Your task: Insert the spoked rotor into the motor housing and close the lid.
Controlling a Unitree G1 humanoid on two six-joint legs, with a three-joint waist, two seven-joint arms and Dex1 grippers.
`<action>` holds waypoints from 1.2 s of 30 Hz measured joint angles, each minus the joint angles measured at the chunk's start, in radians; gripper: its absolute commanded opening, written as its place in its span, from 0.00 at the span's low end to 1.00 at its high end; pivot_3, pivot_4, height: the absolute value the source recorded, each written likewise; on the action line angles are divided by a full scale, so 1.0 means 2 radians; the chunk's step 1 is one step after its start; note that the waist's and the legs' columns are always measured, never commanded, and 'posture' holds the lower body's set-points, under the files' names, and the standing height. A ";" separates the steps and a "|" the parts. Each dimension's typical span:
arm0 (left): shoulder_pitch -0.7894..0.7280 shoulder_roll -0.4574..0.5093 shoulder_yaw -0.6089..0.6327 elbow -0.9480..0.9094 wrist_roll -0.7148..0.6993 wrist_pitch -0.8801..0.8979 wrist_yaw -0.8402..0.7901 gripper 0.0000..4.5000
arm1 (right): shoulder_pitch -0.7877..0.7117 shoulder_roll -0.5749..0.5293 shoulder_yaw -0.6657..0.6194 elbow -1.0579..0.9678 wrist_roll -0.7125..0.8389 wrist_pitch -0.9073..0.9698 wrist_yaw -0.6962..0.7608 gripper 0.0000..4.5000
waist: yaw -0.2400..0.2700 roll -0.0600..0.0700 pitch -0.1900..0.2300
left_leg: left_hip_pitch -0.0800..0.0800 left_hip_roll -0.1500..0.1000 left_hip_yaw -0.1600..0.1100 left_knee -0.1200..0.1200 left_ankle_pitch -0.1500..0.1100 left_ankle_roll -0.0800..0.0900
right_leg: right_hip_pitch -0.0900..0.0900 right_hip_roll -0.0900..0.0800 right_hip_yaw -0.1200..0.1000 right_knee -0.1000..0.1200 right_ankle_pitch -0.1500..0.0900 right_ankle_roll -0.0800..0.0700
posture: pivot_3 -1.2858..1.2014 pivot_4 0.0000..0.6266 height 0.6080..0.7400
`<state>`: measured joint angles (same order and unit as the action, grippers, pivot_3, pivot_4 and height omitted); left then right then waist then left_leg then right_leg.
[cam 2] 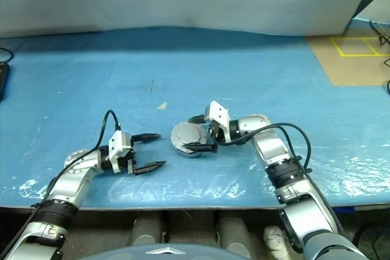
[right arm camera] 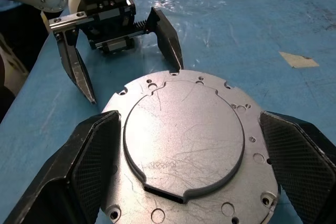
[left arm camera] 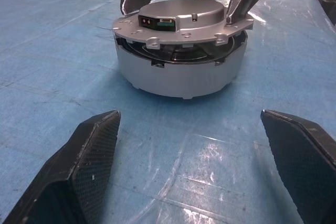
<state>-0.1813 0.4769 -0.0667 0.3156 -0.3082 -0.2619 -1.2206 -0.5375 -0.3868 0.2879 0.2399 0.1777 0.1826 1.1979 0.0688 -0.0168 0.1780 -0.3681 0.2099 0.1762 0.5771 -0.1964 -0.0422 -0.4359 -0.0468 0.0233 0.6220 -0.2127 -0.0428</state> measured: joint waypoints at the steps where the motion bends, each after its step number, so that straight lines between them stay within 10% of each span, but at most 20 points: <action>1: 0.000 0.000 0.000 0.000 0.000 0.000 0.000 1.00 | 0.000 0.000 0.001 0.000 0.000 -0.001 0.000 1.00 | 0.000 0.000 0.000 | 0.000 0.000 0.000 0.000 0.000 0.000 | 0.000 0.000 0.000 0.000 0.000 0.000 | 0.52 0.24 1.00; 19: 0.000 0.001 0.000 0.000 0.000 0.000 0.002 1.00 | 0.000 -0.002 0.005 0.002 -0.018 -0.022 0.000 1.00 | 0.000 0.000 0.000 | 0.000 0.000 0.000 0.000 0.000 0.000 | 0.000 0.000 0.000 0.000 0.000 0.000 | 0.52 0.24 1.00; 24: 0.000 0.001 0.000 0.000 0.000 0.000 0.002 1.00 | 0.000 -0.002 0.006 0.002 -0.018 -0.022 0.002 0.66 | 0.000 0.000 0.000 | 0.000 0.000 0.000 0.000 0.000 0.000 | 0.000 0.000 0.000 0.000 0.000 0.000 | 0.52 0.24 1.00; 36: 0.000 0.001 0.000 0.000 0.000 0.000 0.001 1.00 | -0.004 -0.002 0.006 0.007 -0.020 -0.031 -0.001 0.66 | 0.000 0.000 0.000 | 0.000 0.000 0.000 0.000 0.000 0.000 | 0.000 0.000 0.000 0.000 0.000 0.000 | 0.52 0.24 1.00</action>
<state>-0.1813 0.4782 -0.0666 0.3158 -0.3080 -0.2620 -1.2176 -0.5455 -0.3915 0.2990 0.2530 0.1379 0.1205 1.1958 0.0687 -0.0168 0.1780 -0.3673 0.2098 0.1761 0.5773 -0.1964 -0.0422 -0.4356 -0.0468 0.0234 0.6226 -0.2127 -0.0428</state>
